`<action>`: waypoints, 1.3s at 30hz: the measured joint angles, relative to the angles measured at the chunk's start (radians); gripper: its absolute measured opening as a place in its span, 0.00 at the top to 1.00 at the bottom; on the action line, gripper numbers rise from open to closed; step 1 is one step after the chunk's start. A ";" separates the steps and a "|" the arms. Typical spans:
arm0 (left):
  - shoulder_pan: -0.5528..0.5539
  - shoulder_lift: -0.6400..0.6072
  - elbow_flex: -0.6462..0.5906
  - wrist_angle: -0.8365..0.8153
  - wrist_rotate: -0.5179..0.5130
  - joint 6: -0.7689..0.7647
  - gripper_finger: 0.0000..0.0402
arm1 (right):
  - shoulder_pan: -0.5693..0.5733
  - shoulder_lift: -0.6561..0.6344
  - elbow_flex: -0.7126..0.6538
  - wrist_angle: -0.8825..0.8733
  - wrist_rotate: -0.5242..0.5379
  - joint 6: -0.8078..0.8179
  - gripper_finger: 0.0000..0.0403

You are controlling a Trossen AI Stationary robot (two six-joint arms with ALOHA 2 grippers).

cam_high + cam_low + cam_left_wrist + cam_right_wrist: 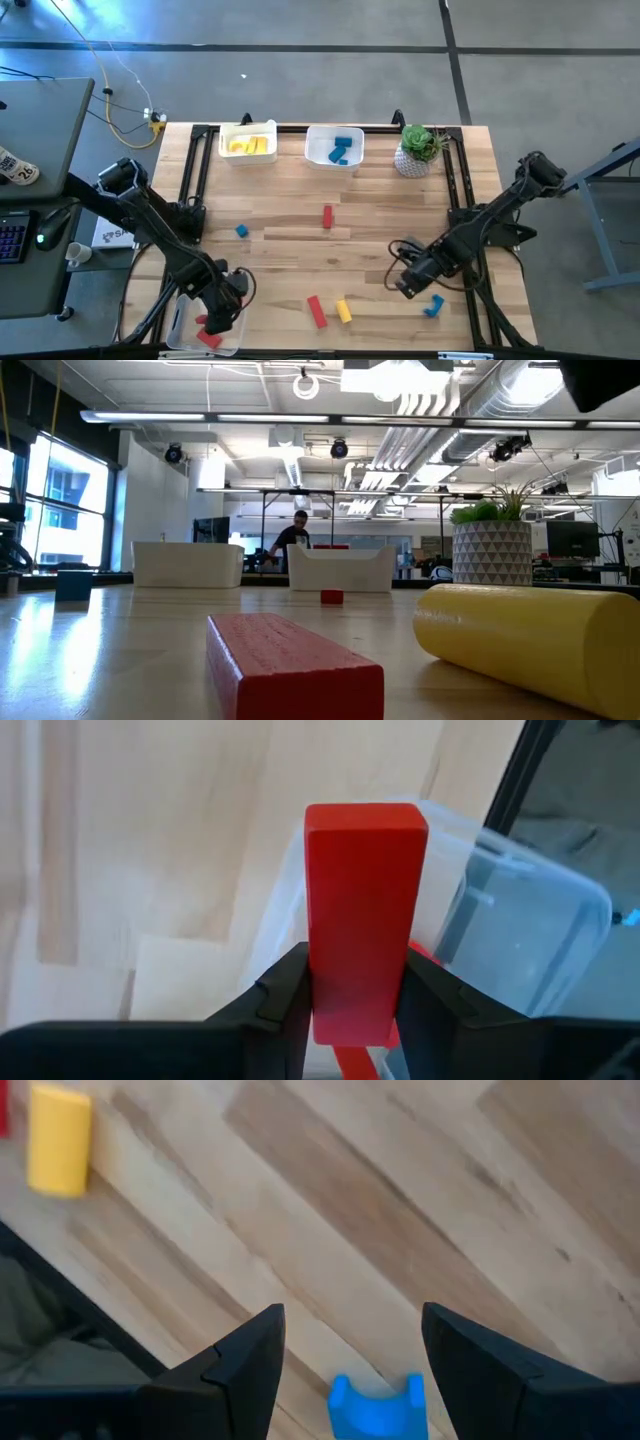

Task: Sort & place blocks by color
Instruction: Put the red block into the transparent bin, then put the blue block into the right white bin

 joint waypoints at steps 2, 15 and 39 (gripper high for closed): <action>-0.008 0.012 0.000 0.000 0.014 0.000 0.75 | 0.033 0.000 -0.007 0.003 -0.001 0.010 0.45; -0.112 0.018 0.000 0.108 0.012 -0.105 0.75 | 0.188 0.024 -0.010 0.009 0.048 0.122 0.45; -0.129 0.018 0.000 0.113 -0.016 -0.209 0.62 | 0.322 0.212 -0.010 0.155 -0.003 0.121 0.45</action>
